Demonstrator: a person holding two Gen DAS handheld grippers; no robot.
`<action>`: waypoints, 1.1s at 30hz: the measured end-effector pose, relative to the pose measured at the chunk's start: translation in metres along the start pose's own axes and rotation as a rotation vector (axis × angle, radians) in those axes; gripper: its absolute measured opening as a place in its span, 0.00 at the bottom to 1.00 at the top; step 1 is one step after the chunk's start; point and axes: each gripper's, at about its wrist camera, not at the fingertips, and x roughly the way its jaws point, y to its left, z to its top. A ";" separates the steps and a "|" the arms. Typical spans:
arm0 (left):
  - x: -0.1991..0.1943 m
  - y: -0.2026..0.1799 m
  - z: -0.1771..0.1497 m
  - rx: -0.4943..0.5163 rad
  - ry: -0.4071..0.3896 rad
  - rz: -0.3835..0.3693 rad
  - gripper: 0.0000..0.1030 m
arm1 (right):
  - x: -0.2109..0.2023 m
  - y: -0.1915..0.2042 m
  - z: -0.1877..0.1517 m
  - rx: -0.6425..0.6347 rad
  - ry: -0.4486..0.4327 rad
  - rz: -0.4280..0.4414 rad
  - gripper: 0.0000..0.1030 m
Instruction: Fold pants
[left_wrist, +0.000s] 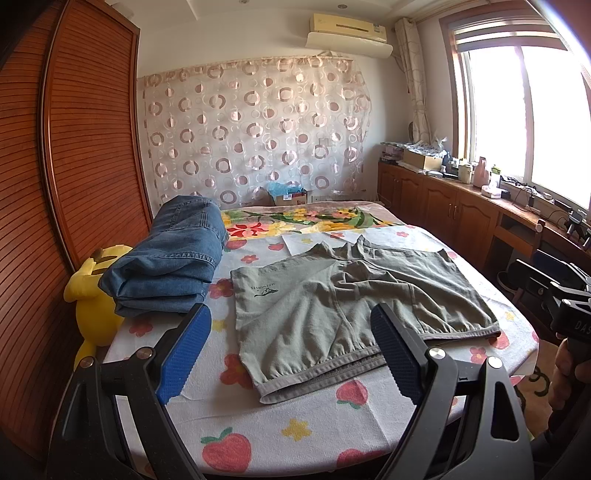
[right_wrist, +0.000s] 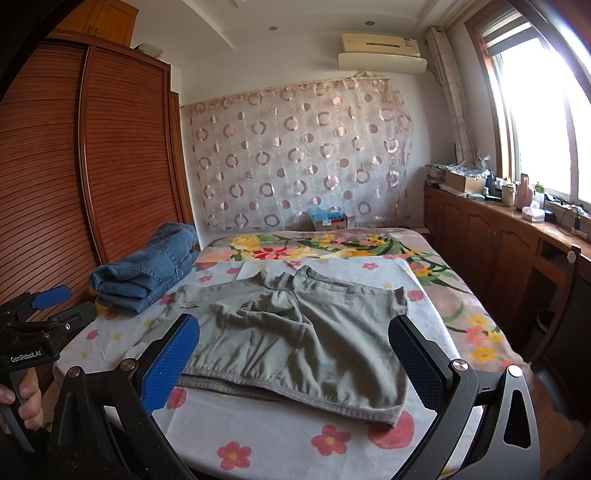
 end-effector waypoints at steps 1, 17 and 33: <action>0.001 0.000 -0.001 0.000 0.001 -0.001 0.86 | 0.000 0.000 0.000 0.001 0.001 0.000 0.99; 0.028 -0.007 0.009 0.031 0.041 -0.090 0.86 | 0.007 -0.008 0.004 -0.010 0.023 -0.013 0.99; 0.087 -0.030 0.015 0.090 0.124 -0.209 0.86 | 0.025 -0.020 0.011 -0.067 0.060 -0.029 0.94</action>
